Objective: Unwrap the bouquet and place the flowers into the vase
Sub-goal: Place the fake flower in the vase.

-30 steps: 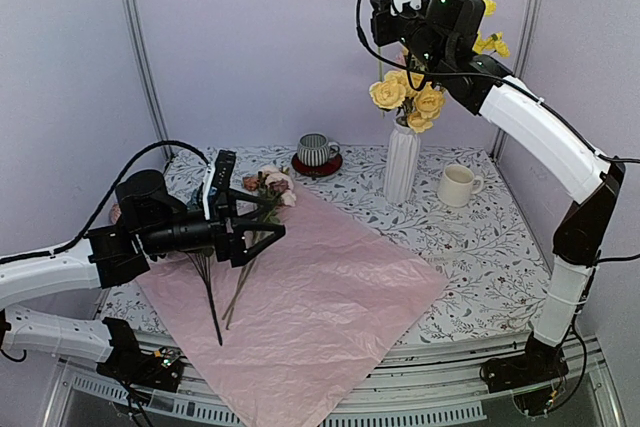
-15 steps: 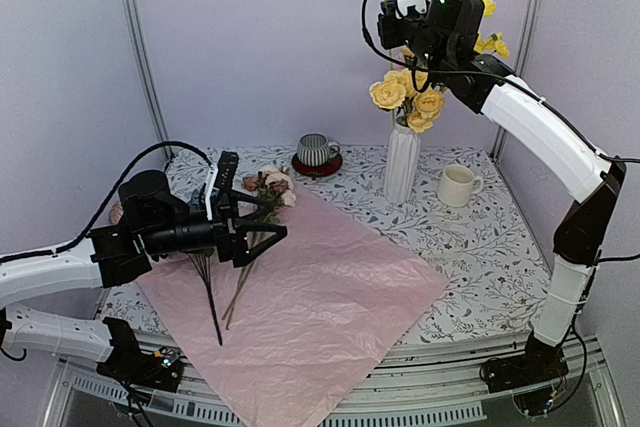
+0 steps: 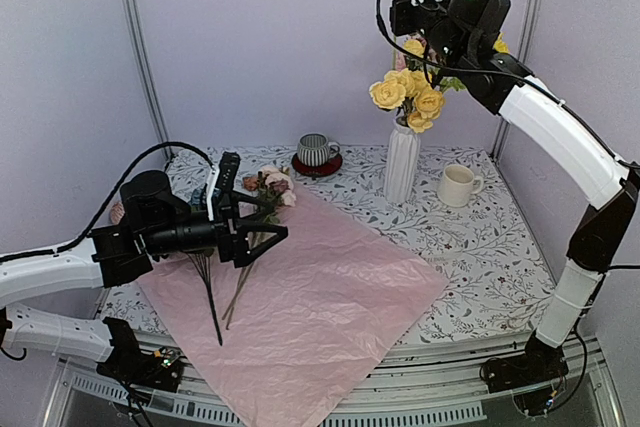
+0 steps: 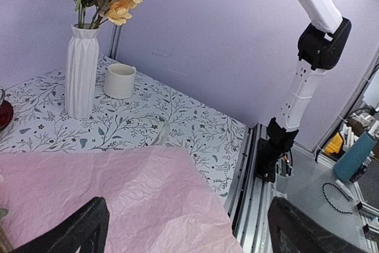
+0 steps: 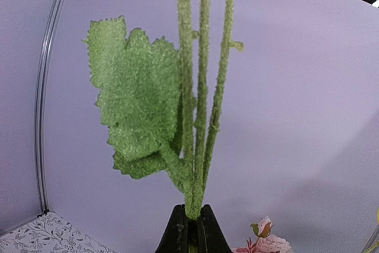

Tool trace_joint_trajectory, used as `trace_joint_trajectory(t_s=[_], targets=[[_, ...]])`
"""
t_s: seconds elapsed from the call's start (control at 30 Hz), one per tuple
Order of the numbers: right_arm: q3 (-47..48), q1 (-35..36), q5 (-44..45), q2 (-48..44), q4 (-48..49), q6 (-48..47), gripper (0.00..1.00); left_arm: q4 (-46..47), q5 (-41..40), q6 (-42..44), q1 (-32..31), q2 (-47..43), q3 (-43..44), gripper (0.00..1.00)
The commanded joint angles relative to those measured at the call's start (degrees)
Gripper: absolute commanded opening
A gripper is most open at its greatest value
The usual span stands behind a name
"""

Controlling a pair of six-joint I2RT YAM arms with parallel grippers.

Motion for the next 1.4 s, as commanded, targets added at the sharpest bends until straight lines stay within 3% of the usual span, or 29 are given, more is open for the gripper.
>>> trace_joint_trajectory(t_s=[0.0, 0.43, 0.9, 0.97, 1.23, 1.37], targets=[[-0.5, -0.4, 1.0, -2.2, 2.0, -0.9, 0.01, 0.4, -0.1, 0.1, -0.3, 0.5, 0.7, 0.95], [-0.5, -1.2, 4.8, 0.8, -1.5, -1.9, 0.01, 0.5, 0.3, -0.2, -0.3, 0.8, 0.8, 0.96], [-0.5, -4.6, 0.8, 4.9, -8.4, 9.0, 0.03, 0.6, 0.3, -0.3, -0.3, 0.8, 0.7, 0.96], [-0.5, -5.3, 0.7, 5.4, -8.9, 10.5, 0.07, 0.6, 0.2, -0.3, -0.3, 0.8, 0.7, 0.95], [0.1, -6.9, 0.8, 6.3, -10.5, 13.7, 0.47, 1.1, 0.6, -0.5, -0.3, 1.3, 0.5, 0.96], [0.5, -7.0, 0.4, 5.8, -10.6, 13.8, 0.5, 1.2, 0.5, -0.5, -0.3, 1.8, 0.6, 0.96]])
